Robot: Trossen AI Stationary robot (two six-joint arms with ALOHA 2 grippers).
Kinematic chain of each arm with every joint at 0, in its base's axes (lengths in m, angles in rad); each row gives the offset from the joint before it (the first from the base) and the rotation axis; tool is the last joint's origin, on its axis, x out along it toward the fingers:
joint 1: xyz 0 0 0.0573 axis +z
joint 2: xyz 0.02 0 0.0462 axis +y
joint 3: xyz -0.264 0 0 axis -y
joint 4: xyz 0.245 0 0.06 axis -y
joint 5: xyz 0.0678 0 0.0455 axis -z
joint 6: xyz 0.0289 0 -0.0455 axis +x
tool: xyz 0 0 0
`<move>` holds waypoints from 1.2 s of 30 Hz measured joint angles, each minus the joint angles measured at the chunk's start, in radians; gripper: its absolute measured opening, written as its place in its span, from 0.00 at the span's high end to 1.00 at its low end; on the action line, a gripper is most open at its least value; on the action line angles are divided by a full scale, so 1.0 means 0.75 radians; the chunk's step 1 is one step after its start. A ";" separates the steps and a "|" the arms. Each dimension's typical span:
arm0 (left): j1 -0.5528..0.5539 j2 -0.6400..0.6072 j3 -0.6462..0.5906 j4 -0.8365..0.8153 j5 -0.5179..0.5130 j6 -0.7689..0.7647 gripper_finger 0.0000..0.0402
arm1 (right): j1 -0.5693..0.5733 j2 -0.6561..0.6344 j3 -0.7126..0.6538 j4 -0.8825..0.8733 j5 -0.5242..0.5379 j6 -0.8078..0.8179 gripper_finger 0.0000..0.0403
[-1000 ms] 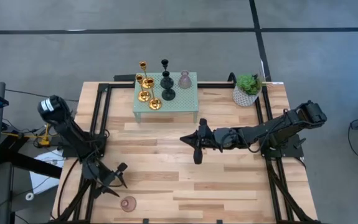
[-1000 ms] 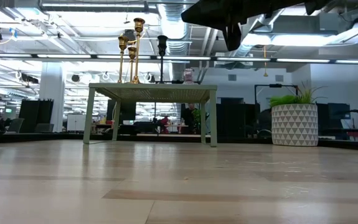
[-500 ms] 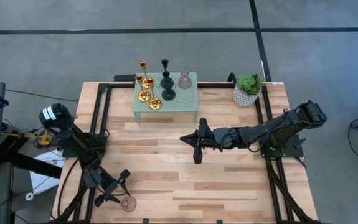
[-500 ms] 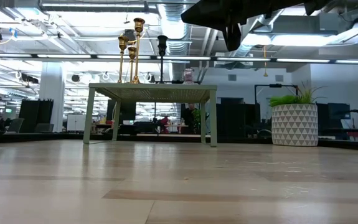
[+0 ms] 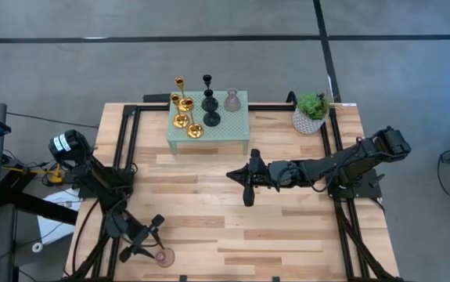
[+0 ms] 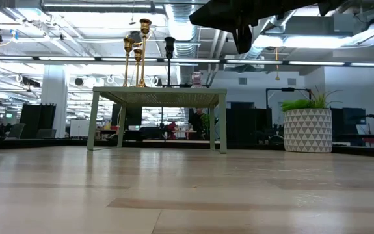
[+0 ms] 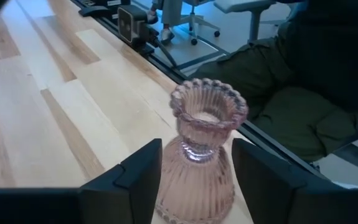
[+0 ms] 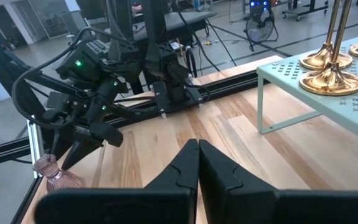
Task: Pick & Place candle stick holders
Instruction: Put the purple glass candle holder on the shelf aligned with the other purple glass candle holder
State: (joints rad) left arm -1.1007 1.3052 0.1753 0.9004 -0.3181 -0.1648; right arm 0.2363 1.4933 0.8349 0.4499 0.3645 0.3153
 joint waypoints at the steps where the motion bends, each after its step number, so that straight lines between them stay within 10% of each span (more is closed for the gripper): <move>1: 0.005 0.000 0.000 0.000 -0.006 -0.001 0.51 | 0.000 0.000 0.000 0.000 0.000 0.000 1.00; 20: 0.074 0.056 0.057 0.009 0.051 -0.026 0.25 | 0.026 0.000 0.000 -0.001 0.000 0.000 1.00; 36: 0.092 0.182 0.161 0.020 0.037 0.004 0.31 | 0.044 0.000 0.000 -0.002 0.000 -0.001 1.00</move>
State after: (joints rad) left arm -1.0313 1.4416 0.2958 0.9157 -0.2905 -0.1619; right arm 0.2694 1.4933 0.8349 0.4487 0.3645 0.3149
